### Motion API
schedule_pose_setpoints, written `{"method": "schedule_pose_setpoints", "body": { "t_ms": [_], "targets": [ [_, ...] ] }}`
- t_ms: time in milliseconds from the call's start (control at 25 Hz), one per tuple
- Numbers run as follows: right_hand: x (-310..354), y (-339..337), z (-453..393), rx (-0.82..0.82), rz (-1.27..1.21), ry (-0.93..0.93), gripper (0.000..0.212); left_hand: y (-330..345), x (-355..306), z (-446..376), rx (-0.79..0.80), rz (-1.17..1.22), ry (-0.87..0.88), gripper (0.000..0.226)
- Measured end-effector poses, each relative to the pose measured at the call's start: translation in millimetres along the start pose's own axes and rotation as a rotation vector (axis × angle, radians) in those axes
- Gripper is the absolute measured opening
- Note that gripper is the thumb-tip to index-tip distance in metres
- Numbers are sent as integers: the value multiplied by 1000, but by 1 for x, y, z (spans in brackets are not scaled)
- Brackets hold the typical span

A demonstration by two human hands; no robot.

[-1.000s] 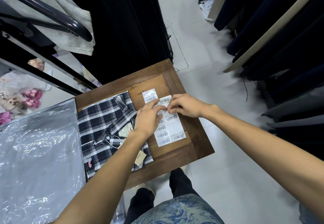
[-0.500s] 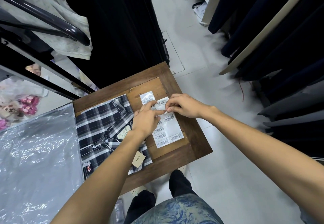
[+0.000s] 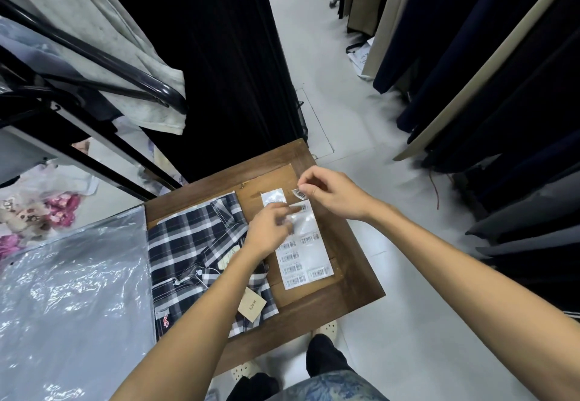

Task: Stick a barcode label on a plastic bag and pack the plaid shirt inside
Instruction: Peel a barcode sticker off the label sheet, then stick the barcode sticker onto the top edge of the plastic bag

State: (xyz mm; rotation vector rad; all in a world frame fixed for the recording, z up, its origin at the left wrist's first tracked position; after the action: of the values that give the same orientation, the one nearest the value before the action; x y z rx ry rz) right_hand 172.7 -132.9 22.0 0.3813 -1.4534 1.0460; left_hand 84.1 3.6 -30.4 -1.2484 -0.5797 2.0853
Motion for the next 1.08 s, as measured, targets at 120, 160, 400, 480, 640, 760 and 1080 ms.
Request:
{"method": "schedule_pose_setpoints", "body": {
  "t_ms": [120, 160, 400, 480, 640, 760, 1080],
  "targets": [
    [3, 7, -1, 36, -3, 29, 4, -32, -8, 19, -253, 518, 42, 31],
    [3, 10, -1, 46, -11, 40, 5, -40, -12, 23, -282, 591, 57, 28],
    [14, 33, -14, 48, -43, 6, 16, -61, -10, 32, -290, 559, 125, 20],
    [23, 44, -23, 77, -22, -20, 9, -70, -2, 40, -341, 515, 104, 16],
    [45, 71, -41, 98, -37, -73, 11, -91, 20, 64, -463, 499, 46, 10],
    [69, 99, -59, 113, -49, -147, 15, -107, 48, 86, -563, 561, -11, 7],
    [127, 188, -104, 227, -143, -178, 20, -151, 118, 145, -793, 726, -105, 7]
  ]
}}
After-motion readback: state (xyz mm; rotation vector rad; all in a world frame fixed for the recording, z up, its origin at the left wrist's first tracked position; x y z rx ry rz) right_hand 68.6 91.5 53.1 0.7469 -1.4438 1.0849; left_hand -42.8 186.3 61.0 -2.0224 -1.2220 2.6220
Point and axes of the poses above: each hand's wrist, its own z-axis away from the middle knuckle, its own y-axis out of the palm, x = y × z, the point moved 7 cm from there along -z, towards the middle knuckle, and after that the axes turned 8 degrees about x, right-handed, at the moved point
